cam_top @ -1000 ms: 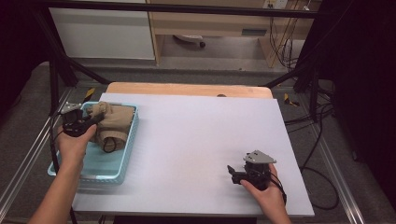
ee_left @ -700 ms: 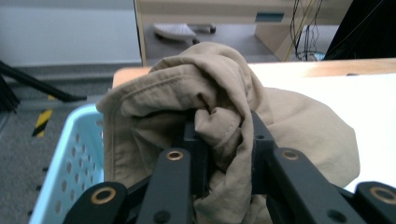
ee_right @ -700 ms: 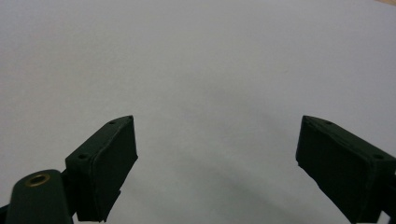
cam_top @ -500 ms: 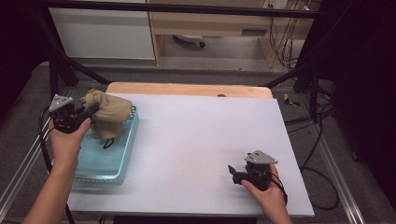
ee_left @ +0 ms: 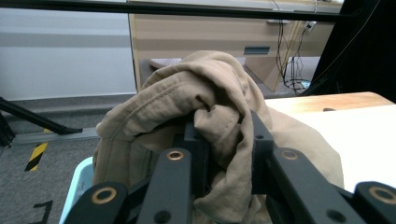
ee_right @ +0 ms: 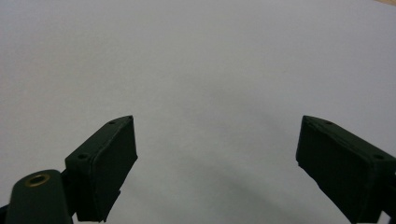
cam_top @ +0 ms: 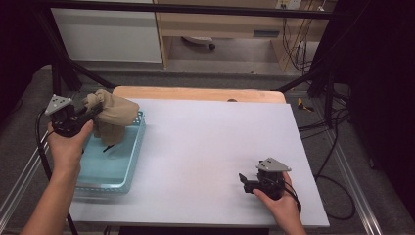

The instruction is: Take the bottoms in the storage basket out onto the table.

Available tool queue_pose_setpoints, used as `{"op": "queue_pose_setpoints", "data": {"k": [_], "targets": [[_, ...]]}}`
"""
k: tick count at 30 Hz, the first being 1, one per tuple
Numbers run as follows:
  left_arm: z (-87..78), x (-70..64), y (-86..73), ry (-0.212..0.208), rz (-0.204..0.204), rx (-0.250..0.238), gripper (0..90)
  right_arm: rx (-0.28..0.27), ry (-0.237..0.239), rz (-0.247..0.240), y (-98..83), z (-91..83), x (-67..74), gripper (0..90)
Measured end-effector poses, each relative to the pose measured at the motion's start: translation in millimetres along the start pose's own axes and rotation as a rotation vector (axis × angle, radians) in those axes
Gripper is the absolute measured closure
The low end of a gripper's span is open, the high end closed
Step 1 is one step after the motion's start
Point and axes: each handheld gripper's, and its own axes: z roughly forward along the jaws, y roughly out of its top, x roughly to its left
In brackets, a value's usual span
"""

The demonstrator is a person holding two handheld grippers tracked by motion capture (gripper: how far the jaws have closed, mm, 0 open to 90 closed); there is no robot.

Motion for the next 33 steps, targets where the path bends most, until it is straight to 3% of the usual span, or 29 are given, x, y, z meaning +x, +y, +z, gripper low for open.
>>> {"op": "queue_pose_setpoints", "data": {"k": [3,10,20,33], "targets": [[-1.9,-1.1,3.1,-0.024,-0.038,-0.019,75.2,-0.003,0.000,-0.001,0.0,-0.4,0.0,12.4],[-5.7,-12.5,15.7,-0.020,0.009,-0.043,75.2,-0.010,0.000,0.009,0.5,-1.1,-0.9,12.2],[-7.5,-34.0,32.5,-0.053,0.049,-0.069,75.1,-0.011,0.001,0.006,0.3,-0.9,-0.7,12.2],[-4.8,-69.1,45.6,-0.124,0.064,-0.098,75.1,-0.011,0.001,0.006,0.5,-0.9,-0.4,12.2]]}}
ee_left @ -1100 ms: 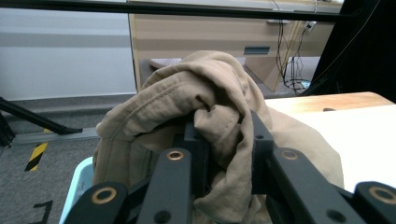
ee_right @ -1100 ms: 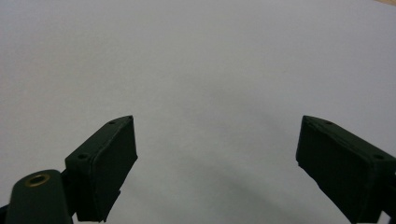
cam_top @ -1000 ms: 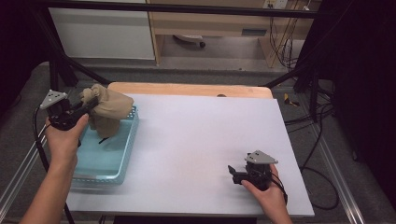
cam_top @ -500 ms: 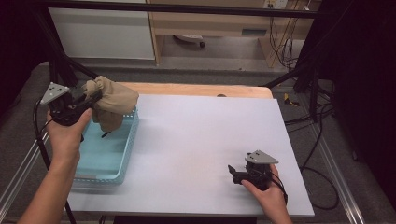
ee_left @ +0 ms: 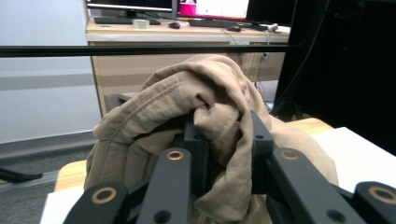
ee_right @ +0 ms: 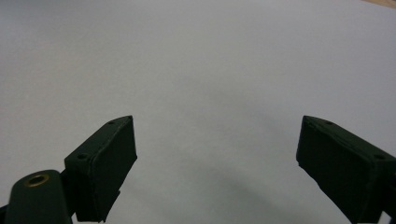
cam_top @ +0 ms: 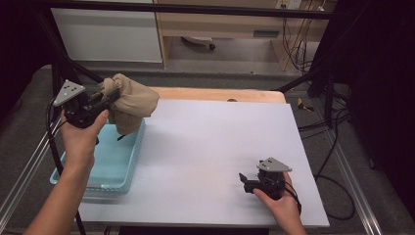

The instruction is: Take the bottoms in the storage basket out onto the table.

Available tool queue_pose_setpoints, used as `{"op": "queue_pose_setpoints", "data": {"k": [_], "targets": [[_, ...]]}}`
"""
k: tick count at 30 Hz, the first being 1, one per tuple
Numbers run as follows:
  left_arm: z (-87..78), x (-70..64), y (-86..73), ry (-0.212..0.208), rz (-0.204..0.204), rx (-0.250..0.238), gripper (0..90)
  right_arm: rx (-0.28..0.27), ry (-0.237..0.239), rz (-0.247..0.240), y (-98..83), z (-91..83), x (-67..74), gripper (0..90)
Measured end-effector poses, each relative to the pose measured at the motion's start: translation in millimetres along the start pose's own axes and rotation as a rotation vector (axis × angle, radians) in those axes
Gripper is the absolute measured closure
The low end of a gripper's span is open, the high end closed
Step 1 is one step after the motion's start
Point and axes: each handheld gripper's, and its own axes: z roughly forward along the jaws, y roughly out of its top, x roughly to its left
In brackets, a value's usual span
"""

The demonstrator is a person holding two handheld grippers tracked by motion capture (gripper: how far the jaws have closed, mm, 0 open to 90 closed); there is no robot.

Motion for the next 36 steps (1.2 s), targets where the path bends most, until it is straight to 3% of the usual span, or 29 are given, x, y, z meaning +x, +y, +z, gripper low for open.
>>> {"op": "queue_pose_setpoints", "data": {"k": [8,13,19,36], "targets": [[12.0,-23.3,0.1,-0.042,0.015,0.013,75.1,-0.001,0.002,-0.002,-0.3,0.7,0.1,12.2],[17.8,-36.2,2.3,-0.073,-0.001,-0.003,75.1,0.003,0.003,0.000,-0.2,1.0,0.3,12.2],[22.7,-53.2,2.1,-0.105,0.018,0.006,75.1,0.001,0.003,0.002,-0.4,0.7,-0.1,12.2],[35.1,-72.4,-12.6,-0.145,0.031,0.045,75.1,-0.001,0.007,0.001,-0.1,-0.6,-0.4,12.2]]}}
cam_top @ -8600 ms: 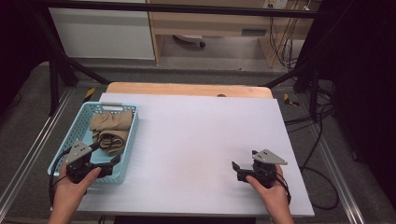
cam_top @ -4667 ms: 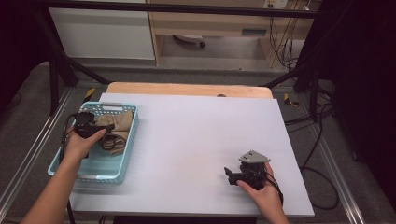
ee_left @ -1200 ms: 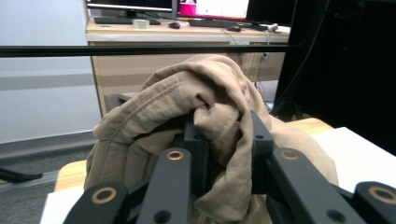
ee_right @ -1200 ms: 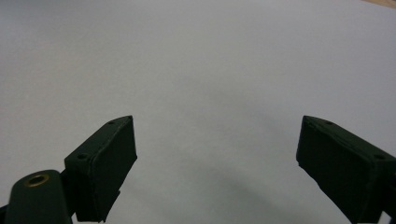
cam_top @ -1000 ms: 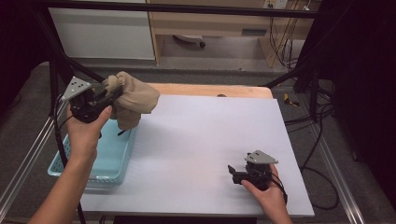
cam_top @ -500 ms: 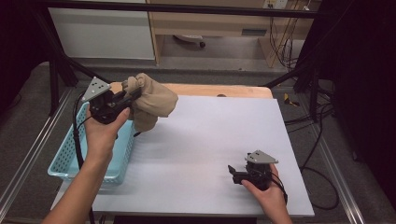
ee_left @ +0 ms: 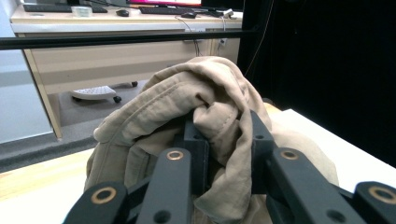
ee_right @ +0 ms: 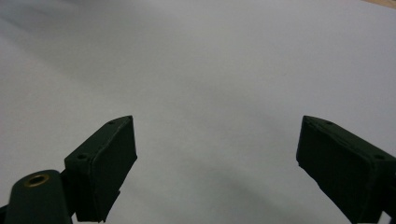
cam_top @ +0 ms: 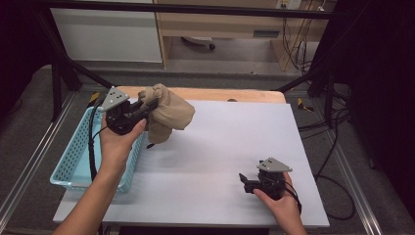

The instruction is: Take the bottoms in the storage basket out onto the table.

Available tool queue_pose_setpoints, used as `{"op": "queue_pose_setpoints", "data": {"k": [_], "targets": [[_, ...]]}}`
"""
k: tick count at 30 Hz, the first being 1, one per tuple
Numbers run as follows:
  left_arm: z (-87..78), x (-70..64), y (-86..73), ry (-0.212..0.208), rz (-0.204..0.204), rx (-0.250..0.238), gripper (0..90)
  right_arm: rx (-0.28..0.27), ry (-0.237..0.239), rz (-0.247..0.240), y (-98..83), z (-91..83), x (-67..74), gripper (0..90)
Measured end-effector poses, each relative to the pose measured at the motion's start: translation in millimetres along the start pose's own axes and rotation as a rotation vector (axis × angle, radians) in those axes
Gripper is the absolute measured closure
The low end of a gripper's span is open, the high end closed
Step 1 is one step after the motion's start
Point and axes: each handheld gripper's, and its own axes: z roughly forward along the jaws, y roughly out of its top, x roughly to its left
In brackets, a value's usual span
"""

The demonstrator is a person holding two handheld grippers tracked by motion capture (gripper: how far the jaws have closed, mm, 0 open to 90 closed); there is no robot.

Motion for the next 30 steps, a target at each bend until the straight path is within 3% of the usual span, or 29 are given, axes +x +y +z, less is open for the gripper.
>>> {"op": "queue_pose_setpoints", "data": {"k": [12,20,30], "targets": [[16.0,-5.9,-5.5,-0.023,-0.006,0.012,75.0,0.001,-0.002,-0.001,0.2,1.6,0.6,12.2],[39.1,-13.4,-10.1,-0.043,0.021,0.043,75.0,0.003,0.011,-0.004,0.9,3.8,1.3,12.2],[68.0,-8.4,-17.5,-0.061,-0.024,0.056,75.0,-0.006,0.012,0.023,3.6,5.8,1.1,12.0]]}}
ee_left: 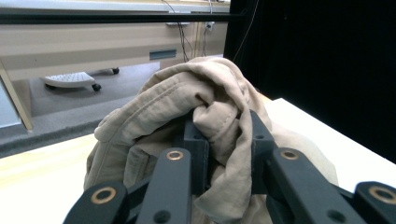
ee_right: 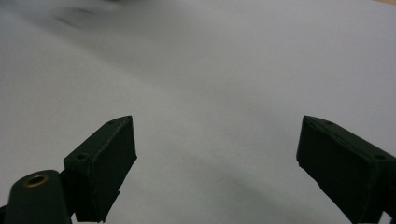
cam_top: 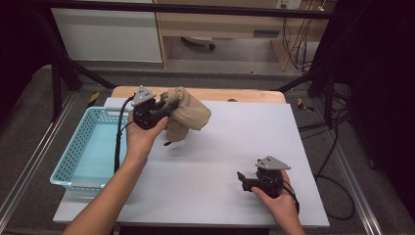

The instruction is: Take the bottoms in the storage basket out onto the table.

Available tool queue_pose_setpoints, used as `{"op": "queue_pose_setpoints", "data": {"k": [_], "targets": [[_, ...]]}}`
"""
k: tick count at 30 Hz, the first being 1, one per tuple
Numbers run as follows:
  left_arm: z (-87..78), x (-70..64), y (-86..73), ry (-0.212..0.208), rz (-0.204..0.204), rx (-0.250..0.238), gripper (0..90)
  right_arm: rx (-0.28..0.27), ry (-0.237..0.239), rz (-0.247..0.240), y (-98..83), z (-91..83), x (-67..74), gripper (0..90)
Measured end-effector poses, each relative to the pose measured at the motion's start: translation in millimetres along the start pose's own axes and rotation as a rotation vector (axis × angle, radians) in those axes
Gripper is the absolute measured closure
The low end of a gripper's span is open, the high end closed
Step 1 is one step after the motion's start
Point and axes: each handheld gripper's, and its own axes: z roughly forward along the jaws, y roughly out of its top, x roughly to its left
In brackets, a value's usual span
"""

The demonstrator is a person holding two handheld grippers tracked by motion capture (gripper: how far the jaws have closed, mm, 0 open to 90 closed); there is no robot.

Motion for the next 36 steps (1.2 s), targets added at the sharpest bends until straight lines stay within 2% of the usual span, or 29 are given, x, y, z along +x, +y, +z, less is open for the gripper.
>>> {"op": "queue_pose_setpoints", "data": {"k": [8,10,11,13,17,19,23,26,33,34,36], "targets": [[23.4,3.7,7.6,-0.014,0.004,-0.014,75.0,-0.004,-0.006,0.000,0.0,-0.7,-1.1,12.0],[32.0,2.4,8.8,-0.033,0.017,-0.023,74.9,-0.004,-0.007,0.001,-0.1,-1.0,-0.8,12.0],[36.1,2.2,8.3,-0.044,0.009,-0.031,74.9,-0.004,-0.007,-0.001,-0.2,-1.0,-0.9,12.0],[43.7,0.4,5.0,-0.058,0.007,-0.035,74.9,-0.002,-0.007,-0.006,-0.4,-1.0,-0.7,12.0],[53.5,-9.9,-10.6,-0.083,0.021,-0.005,74.8,-0.002,-0.006,-0.011,-0.7,-1.6,-0.7,12.0],[53.8,-15.7,-21.6,-0.091,0.025,-0.003,74.7,-0.002,-0.003,-0.012,-0.7,-1.6,-0.7,12.0],[47.8,-23.2,-33.3,-0.088,0.012,-0.002,74.6,-0.002,-0.002,-0.014,-0.8,-1.7,-1.6,12.0],[42.1,-29.0,-38.6,-0.104,0.005,0.006,74.5,-0.004,-0.004,-0.014,-0.7,-2.1,-1.9,12.0],[30.5,-43.2,-50.0,-0.088,-0.002,0.012,74.0,-0.004,-0.006,-0.011,-0.6,-2.3,-2.0,12.0],[30.0,-45.9,-52.1,-0.098,-0.008,0.015,74.0,-0.003,-0.007,-0.011,-0.6,-2.3,-2.0,12.0],[29.2,-50.4,-55.1,-0.092,0.006,0.021,73.8,-0.004,-0.007,-0.012,-0.6,-2.3,-1.9,12.0]]}}
